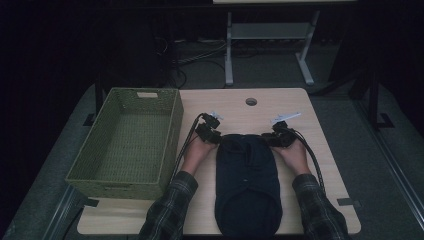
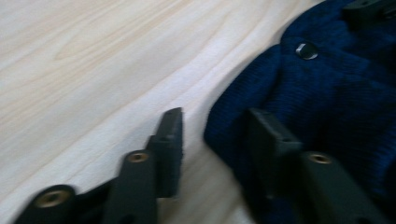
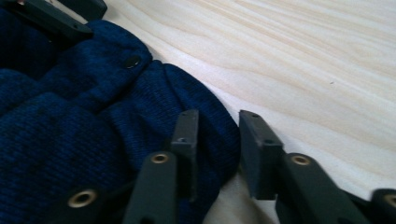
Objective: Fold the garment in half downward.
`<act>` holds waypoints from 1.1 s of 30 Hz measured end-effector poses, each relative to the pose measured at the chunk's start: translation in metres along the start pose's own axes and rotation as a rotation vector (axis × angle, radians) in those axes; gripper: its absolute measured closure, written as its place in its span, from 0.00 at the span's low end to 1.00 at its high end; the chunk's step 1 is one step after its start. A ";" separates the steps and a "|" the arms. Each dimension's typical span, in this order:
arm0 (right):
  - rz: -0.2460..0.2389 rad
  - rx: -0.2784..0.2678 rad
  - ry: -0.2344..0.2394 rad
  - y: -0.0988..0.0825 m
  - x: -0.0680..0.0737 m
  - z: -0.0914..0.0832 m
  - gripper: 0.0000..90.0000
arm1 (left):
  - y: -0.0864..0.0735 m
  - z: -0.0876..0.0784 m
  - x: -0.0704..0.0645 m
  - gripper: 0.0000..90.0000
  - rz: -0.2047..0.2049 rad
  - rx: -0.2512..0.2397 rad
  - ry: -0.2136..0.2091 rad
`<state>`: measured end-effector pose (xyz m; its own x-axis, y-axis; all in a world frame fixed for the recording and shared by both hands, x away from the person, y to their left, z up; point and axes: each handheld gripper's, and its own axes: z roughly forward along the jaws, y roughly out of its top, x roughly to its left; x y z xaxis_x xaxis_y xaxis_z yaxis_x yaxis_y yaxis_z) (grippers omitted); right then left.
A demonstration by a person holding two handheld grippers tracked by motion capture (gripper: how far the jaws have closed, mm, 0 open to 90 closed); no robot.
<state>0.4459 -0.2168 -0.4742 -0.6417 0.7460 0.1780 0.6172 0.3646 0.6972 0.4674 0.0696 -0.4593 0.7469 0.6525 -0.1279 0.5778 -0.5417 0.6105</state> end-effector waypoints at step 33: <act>-0.004 -0.035 -0.048 0.026 0.019 -0.038 0.90 | 0.018 -0.042 -0.005 0.91 -0.031 -0.108 -0.033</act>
<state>0.4325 -0.2146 -0.4260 -0.6206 0.7712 0.1422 0.5983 0.3484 0.7216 0.4596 0.0787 -0.4152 0.7406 0.6493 -0.1728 0.5635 -0.4602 0.6860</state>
